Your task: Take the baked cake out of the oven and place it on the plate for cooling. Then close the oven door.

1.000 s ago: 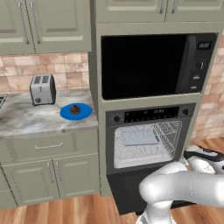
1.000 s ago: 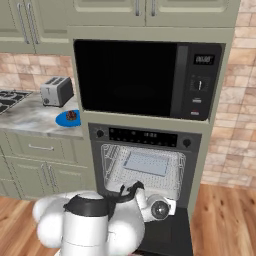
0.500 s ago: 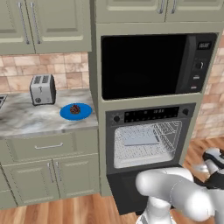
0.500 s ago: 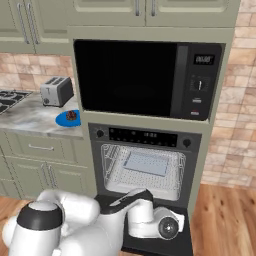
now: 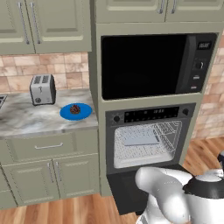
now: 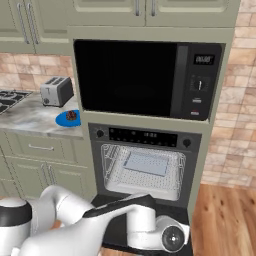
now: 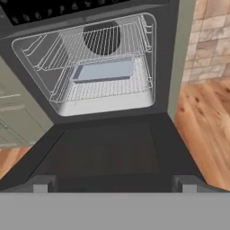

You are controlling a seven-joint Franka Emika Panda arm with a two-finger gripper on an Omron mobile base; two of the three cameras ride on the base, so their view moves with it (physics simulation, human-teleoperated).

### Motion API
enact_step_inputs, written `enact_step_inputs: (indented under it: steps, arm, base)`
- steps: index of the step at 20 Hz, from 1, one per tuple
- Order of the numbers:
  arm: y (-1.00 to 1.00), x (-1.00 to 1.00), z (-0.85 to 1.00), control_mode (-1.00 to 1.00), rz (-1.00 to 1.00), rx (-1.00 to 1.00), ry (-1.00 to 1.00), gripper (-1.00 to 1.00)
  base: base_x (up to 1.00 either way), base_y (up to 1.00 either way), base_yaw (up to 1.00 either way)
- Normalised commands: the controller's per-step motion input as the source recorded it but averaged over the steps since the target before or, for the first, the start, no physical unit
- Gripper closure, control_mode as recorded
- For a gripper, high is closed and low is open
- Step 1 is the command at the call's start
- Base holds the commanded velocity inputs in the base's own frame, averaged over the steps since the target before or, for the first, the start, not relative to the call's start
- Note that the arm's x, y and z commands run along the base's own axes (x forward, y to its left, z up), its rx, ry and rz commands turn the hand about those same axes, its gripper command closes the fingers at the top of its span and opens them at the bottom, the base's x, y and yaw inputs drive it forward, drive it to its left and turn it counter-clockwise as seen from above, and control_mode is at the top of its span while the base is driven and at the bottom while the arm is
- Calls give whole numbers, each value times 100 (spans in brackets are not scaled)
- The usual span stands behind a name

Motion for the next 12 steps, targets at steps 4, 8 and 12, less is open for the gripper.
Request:
enact_step_inputs:
  steps: [4,8,12]
  arm:
    - [-3,-53,16,-100,0,1,3,-100]
    - [-1,-51,0,-100,0,0,0,-100]
    - [-12,-45,-2,-100,3,0,0,-100]
  base:
    - [0,0,0]
    - [0,0,0]
    - [0,0,0]
